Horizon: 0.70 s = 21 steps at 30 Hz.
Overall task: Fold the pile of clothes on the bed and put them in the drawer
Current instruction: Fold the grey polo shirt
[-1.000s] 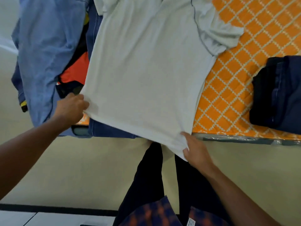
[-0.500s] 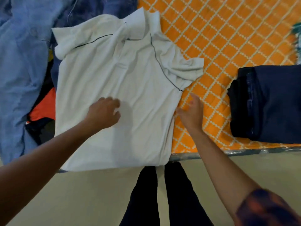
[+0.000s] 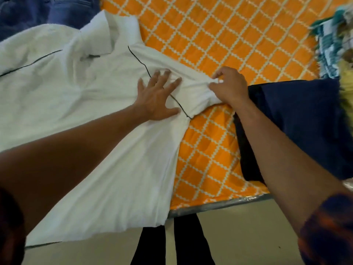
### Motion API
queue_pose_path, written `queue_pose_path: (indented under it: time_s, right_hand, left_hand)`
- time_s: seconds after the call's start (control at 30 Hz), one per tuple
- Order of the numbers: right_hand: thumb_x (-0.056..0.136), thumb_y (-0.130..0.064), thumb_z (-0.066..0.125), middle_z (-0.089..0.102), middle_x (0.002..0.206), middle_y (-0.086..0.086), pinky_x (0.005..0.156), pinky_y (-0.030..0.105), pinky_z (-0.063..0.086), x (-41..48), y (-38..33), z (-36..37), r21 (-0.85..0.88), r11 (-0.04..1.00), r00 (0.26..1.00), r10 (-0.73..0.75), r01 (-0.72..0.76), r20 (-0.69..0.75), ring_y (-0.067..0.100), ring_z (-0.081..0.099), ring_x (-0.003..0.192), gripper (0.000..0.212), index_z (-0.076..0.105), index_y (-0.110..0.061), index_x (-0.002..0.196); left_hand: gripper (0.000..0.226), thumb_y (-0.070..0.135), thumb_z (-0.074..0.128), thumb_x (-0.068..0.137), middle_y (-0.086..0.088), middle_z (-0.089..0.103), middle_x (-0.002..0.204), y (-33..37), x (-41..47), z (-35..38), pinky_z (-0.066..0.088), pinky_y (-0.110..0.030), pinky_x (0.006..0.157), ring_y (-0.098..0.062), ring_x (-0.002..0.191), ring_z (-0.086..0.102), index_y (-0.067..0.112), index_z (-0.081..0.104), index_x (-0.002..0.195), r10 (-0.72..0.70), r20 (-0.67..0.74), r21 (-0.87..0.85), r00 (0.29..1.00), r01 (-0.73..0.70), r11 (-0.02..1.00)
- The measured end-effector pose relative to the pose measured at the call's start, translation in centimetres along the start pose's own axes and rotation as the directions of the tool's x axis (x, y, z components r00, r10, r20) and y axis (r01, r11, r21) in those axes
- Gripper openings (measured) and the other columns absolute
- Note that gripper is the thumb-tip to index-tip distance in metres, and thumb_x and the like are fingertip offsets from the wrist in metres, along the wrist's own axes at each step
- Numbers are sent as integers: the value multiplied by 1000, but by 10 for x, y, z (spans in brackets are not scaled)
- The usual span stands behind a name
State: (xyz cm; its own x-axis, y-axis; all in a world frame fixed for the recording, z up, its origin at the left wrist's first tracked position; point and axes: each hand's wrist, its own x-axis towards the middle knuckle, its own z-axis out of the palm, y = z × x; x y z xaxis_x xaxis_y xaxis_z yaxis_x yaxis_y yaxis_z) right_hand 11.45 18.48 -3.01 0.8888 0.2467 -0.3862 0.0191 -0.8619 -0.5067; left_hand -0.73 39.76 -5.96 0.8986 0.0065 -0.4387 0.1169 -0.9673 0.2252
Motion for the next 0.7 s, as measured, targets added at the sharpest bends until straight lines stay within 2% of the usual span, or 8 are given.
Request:
queue_pose_path:
  time_s: [0.1,0.17,0.27,0.33,0.43,0.53,0.6,0.7]
  right_hand:
    - [82,-11,61,54,83,-9,55,28,37,-12,16,-17,240,961,978,168,-134,-125,11,53,65,32,61,-28,109]
    - [82,-16,66,57,92,-7,60,28,45,-20,19,-11,365,912,971,228,-185,-78,12,59,76,39,57,-27,118]
    - [82,-49,70,55,125,2,82,37,52,-29,15,12,216,961,984,178,-170,-16,24,58,111,64,46,-27,137]
    - [85,-58,67,61,125,4,77,37,47,-27,7,18,59,979,980,194,-196,36,30,60,111,72,40,-23,142]
    - [85,-43,68,53,81,-5,54,30,30,-27,8,16,41,980,981,195,-194,-24,26,54,77,26,51,-25,93]
    - [78,-22,65,43,76,-5,51,32,21,-39,10,16,234,969,973,130,-84,-192,14,36,63,28,38,-24,72]
    - [77,-14,66,45,94,-4,57,25,26,-52,10,18,288,957,972,97,-32,-212,12,39,74,25,45,-25,87]
    - [80,-17,70,44,120,2,73,28,38,-67,22,29,192,980,994,66,-47,-91,19,47,97,52,48,-23,127]
  left_hand:
    - [101,95,34,71,5,-24,165,20,22,3,-1,-79,107,-32,151,-23,53,-9,152,-27,64,13,998,27,1000]
    - [106,99,31,66,5,-27,164,34,35,2,-4,-82,105,-33,150,-26,54,-12,151,-37,56,42,998,35,999]
    - [119,100,40,61,0,-27,164,46,44,2,-3,-82,105,-34,150,-24,50,-18,152,-34,27,81,999,32,996]
    - [126,99,46,58,-3,-27,164,47,41,2,-3,-80,105,-33,151,-22,47,-20,152,-33,6,65,999,33,997]
    - [122,96,49,62,-4,-16,167,42,23,7,1,-78,108,-31,153,-14,45,-9,156,65,-80,102,995,-56,993]
    - [96,90,40,73,-6,11,167,37,15,11,8,-74,113,-30,155,4,42,24,155,272,-115,136,955,-256,957]
    - [90,91,29,74,-6,18,166,41,19,7,8,-73,114,-28,154,6,43,36,150,261,-65,78,963,-256,964]
    - [91,93,23,72,-3,8,168,53,42,-7,5,-73,114,-27,154,2,47,32,150,148,-32,-8,988,-148,989]
